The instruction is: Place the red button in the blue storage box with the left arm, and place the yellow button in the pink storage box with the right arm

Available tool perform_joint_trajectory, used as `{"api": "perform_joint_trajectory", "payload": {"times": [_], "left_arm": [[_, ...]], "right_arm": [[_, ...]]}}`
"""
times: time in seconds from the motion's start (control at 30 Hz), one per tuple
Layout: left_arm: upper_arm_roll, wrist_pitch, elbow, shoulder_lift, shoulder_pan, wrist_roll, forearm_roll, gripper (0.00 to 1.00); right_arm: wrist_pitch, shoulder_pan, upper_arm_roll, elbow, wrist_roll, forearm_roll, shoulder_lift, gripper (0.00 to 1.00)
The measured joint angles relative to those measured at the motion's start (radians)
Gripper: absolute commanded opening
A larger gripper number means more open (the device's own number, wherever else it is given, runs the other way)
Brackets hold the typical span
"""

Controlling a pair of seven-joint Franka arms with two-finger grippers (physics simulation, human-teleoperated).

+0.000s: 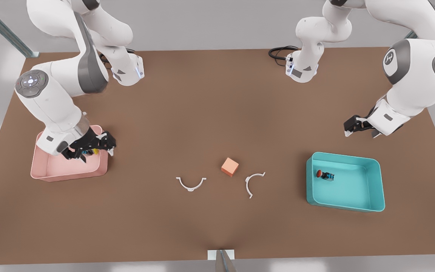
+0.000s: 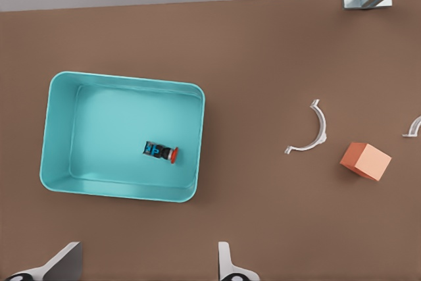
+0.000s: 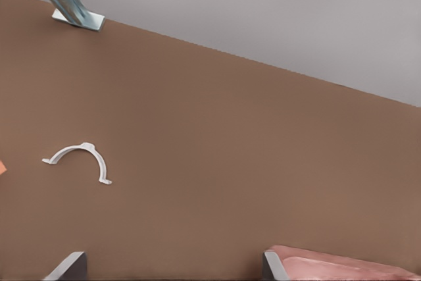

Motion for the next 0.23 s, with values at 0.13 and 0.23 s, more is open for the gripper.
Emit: {"api": "perform_joint_trajectory", "payload": {"times": [0.13,0.23], "left_arm": [[0.001,-0.001,0.000,0.003,0.004,-0.002,-0.001,1.00],[0.001,-0.001,0.000,0.003,0.007,-0.003,0.000,1.00]], "right_arm": [[-0.071,0.161,-0.239,-0.047,0.032,0.028,-0.087,1.00],[-0.101,0.148,-0.255,-0.049,0.052,0.057,-0.065,1.00]]}}
